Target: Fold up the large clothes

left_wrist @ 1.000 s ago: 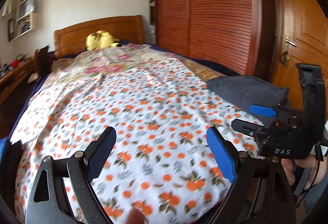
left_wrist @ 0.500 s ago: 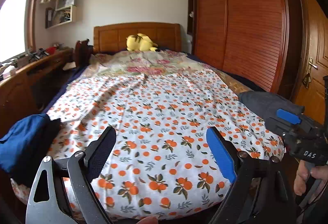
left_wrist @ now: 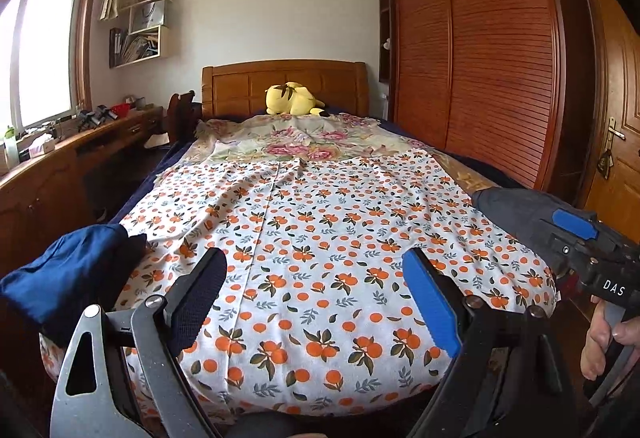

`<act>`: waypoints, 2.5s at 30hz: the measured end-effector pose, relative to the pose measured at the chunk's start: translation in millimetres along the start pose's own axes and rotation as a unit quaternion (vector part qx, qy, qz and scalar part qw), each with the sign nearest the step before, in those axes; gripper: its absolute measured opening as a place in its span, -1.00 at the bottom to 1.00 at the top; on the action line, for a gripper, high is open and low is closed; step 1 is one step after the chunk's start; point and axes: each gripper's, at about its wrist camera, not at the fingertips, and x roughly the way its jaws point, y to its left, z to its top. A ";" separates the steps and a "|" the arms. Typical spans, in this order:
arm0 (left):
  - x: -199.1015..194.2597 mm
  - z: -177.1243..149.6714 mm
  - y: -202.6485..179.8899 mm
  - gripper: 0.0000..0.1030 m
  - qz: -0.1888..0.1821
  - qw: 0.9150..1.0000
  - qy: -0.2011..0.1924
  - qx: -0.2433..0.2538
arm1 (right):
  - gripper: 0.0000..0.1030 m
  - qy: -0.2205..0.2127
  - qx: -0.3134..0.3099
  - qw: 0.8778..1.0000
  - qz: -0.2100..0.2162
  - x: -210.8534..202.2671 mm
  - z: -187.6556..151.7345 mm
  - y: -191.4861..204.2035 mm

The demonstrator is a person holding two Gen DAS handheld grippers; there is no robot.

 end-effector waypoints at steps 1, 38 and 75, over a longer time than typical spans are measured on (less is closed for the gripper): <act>-0.1 -1.3 0.2 0.75 0.000 1.000 0.001 -0.002 | 0.57 -0.001 0.000 1.000 0.000 -1.9 0.6 1.5; -7.2 -4.9 -5.6 0.75 -0.002 1.000 -0.001 -0.004 | 0.58 -0.005 0.004 1.000 0.004 2.3 -0.9 10.7; -11.4 -2.7 -15.5 0.75 -0.008 1.000 -0.005 0.004 | 0.58 -0.010 0.013 1.000 0.000 2.8 -0.4 18.5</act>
